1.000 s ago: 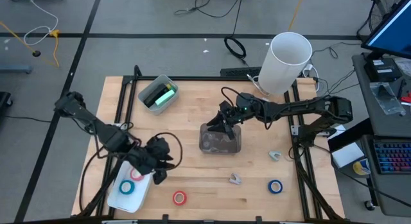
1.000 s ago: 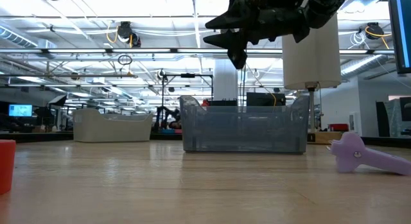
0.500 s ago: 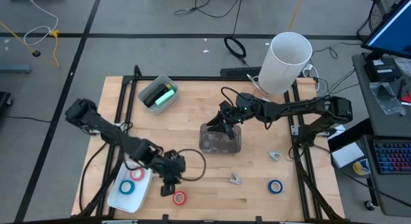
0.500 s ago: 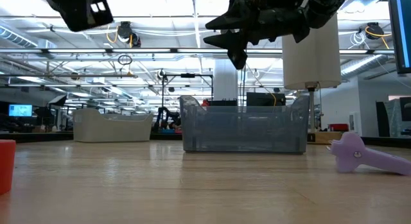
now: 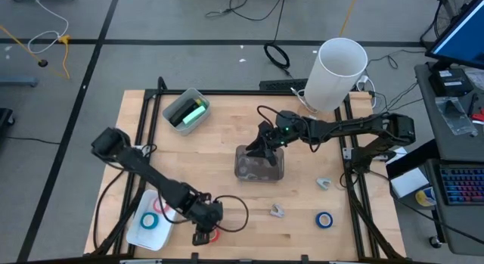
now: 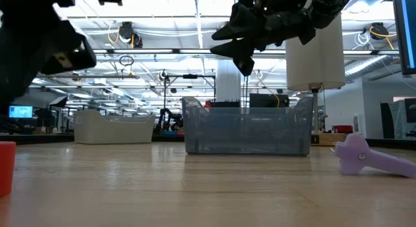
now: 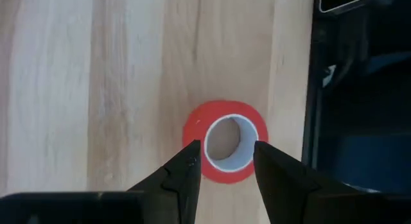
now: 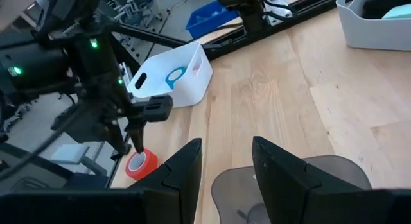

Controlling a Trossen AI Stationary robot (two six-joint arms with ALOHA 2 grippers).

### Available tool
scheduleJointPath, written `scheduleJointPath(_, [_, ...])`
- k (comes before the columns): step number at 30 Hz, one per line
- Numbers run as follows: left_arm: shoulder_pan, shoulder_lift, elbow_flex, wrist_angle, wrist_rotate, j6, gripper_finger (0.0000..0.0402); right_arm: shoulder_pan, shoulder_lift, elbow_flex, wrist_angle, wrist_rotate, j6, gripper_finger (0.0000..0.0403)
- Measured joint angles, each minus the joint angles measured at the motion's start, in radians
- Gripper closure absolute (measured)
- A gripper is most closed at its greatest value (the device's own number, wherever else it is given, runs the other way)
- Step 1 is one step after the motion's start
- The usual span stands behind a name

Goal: Pick and place Stapler, Stapler remover, tape
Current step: Put the orange tape into the white bin

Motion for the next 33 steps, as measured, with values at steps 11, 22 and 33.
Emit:
scheduleJointPath(11, [0.0,0.076,0.0,-0.018,-0.007,0.001,0.0259,0.0,0.0,0.0,-0.014,-0.001,0.0,0.0273])
scheduleJointPath(22, [0.001,0.138,0.0,0.019,-0.01,-0.005,0.0259,0.0,0.0,0.0,-0.026,0.0,-0.004,0.0273])
scheduleJointPath(33, [0.019,0.15,0.005,-0.072,-0.022,-0.089,0.0297,0.0,0.0,0.0,-0.031,0.002,-0.023,0.0273])
